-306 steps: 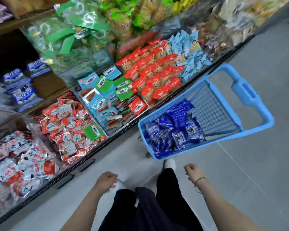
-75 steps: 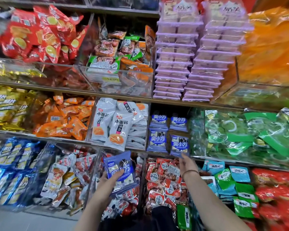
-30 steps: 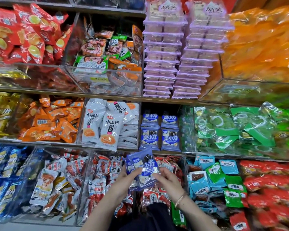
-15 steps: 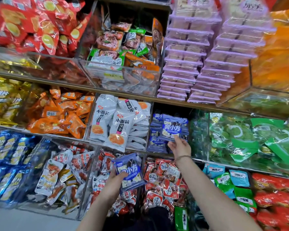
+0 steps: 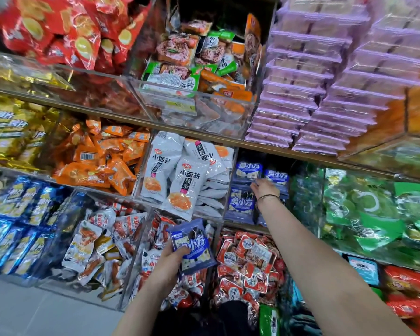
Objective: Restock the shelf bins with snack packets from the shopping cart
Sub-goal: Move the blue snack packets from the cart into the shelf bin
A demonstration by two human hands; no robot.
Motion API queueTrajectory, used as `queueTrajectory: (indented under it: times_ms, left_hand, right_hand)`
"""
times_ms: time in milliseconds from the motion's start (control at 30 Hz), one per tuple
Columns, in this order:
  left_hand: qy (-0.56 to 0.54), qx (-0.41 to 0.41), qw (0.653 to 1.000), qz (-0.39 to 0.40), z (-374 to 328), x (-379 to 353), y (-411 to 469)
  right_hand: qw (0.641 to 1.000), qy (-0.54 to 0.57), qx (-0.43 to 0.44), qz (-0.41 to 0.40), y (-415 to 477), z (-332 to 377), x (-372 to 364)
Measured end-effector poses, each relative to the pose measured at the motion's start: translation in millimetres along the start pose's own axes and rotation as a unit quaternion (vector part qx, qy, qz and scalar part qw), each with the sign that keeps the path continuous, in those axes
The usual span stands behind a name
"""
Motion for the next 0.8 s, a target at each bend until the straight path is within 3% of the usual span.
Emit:
queueTrajectory:
  times_ms: [200, 367, 500, 633, 700, 800]
  left_hand:
    - [-0.003, -0.003, 1.0, 0.004, 0.6, 2.7, 2.2]
    - [0.02, 0.0, 1.0, 0.001, 4.3, -2.5, 3.8]
    - [0.096, -0.008, 0.995, 0.018, 8.3, -12.8, -6.5]
    - [0.066, 0.021, 0.995, 0.075, 15.7, -32.2, -16.6]
    - [0.06, 0.026, 0.993, 0.1, 16.2, -43.5, -24.6]
    - [0.118, -0.009, 0.987, 0.111, 11.2, -58.2, -39.6]
  right_hand:
    - [0.998, 0.055, -0.022, -0.035, -2.2, -5.3, 2.1]
    - [0.992, 0.101, 0.002, 0.071, -37.4, -6.6, 26.0]
    - [0.979, -0.062, 0.084, 0.177, -83.9, -35.6, 69.7]
    - [0.93, -0.23, 0.085, 0.274, -123.5, -81.0, 106.7]
    - [0.92, -0.257, 0.071, 0.285, -135.0, -93.8, 115.8]
    - [0.953, -0.165, -0.001, 0.254, -141.6, -100.7, 124.6]
Point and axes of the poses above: each hand's wrist, its own y-axis towards the middle knuckle, its own x-axis out of the back of the hand, z = x × y, the point moved 3 cm from there along y, towards the middle knuckle, and after that the axes turned 15 degrees about -z, right-handed, at the moved point
